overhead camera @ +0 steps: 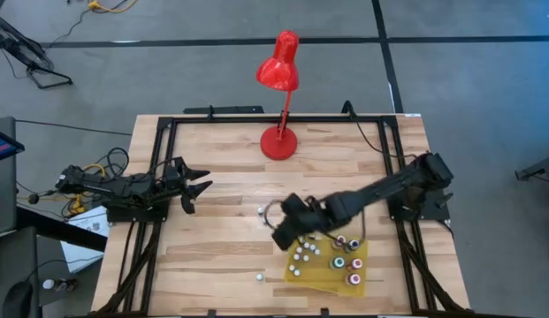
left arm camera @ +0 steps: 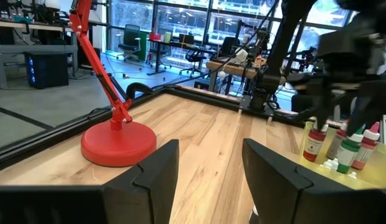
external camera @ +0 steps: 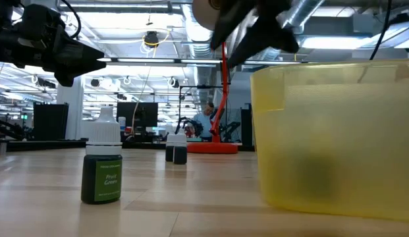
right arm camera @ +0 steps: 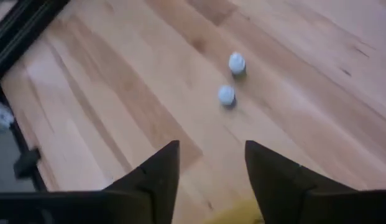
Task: Pick & Place food coloring
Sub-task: Put the blue food coloring into the yellow bin
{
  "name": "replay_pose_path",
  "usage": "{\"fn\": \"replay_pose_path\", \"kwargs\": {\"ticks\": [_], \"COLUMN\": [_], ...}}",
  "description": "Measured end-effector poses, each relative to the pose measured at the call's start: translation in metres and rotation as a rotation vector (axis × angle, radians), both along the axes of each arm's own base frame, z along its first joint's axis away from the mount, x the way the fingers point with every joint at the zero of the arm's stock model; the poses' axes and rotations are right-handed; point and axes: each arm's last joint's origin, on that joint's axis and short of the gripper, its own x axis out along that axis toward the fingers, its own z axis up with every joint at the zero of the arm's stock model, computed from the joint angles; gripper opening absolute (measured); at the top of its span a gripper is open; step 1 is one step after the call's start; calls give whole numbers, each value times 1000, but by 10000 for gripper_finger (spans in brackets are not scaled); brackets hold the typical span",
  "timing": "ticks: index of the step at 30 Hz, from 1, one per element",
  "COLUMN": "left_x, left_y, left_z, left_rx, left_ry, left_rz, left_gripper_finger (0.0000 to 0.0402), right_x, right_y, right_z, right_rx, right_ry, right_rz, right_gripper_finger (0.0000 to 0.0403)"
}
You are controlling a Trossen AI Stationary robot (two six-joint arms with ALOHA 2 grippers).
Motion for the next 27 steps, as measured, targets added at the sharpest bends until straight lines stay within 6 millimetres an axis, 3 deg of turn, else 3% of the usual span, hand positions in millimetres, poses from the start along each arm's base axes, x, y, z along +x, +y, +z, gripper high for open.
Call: {"fn": "replay_pose_path", "kwargs": {"ticks": [6,10,19,27], "left_x": [0,0,0,0], "left_y": [0,0,0,0], "left_z": [0,0,0,0], "left_rx": [0,0,0,0], "left_ry": [0,0,0,0], "left_rz": [0,0,0,0], "left_gripper_finger": [169,169,169,169], "right_x": [35,48,70,76], "right_y": [-34,-48,-53,-51], "right_z": [-35,-60,-83,-87], "right_rx": [120,169,130,115], "right_ry": [24,89,137,141], "right_rz": [-28,-35,-10,14], "right_gripper_finger": [233,257,260,260]}}
